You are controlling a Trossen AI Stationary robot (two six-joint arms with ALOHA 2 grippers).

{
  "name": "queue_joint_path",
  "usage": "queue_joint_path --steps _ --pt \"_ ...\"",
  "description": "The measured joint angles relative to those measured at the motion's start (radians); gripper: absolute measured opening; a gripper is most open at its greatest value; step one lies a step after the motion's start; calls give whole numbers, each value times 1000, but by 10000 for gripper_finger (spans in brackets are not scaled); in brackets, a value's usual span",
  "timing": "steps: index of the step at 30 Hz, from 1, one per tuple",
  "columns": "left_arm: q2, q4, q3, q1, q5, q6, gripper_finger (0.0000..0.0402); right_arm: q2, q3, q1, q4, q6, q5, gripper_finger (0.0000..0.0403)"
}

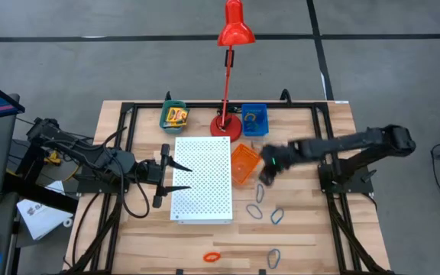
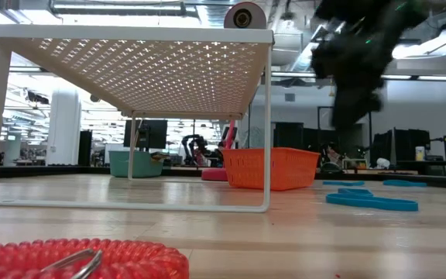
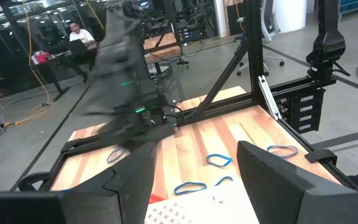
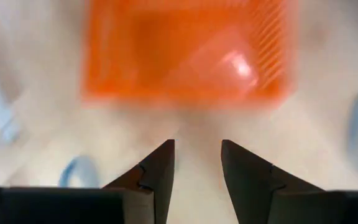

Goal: Pick & Place Office Desk Supplies
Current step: Put the orange spring keychain into the blue bin

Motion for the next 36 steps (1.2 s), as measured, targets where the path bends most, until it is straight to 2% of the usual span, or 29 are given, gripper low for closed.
queue_joint_path --steps 4,7,9,12,16,18,25,28,32,36 --pt "0 4 0 0 0 0 218 -36 0 272 36 251 91 134" --pt "0 10 0 0 0 0 218 -42 0 460 151 390 203 136" --pt "0 16 0 0 0 0 218 -19 0 567 268 433 284 136" --pt "0 32 0 0 0 0 218 61 0 662 472 432 336 134" --pt "0 35 0 -2 0 -2 218 227 4 692 766 371 333 132" --pt "0 38 0 -5 0 -3 218 318 37 689 830 349 293 132" --pt "0 52 0 -6 0 -8 218 554 269 682 836 226 129 132" --pt "0 52 0 -6 0 -8 218 601 359 682 793 180 111 132" --pt "0 34 0 -12 10 -40 218 609 433 691 696 120 136 132" --pt "0 -128 22 -57 171 -135 218 566 444 721 676 32 251 132"
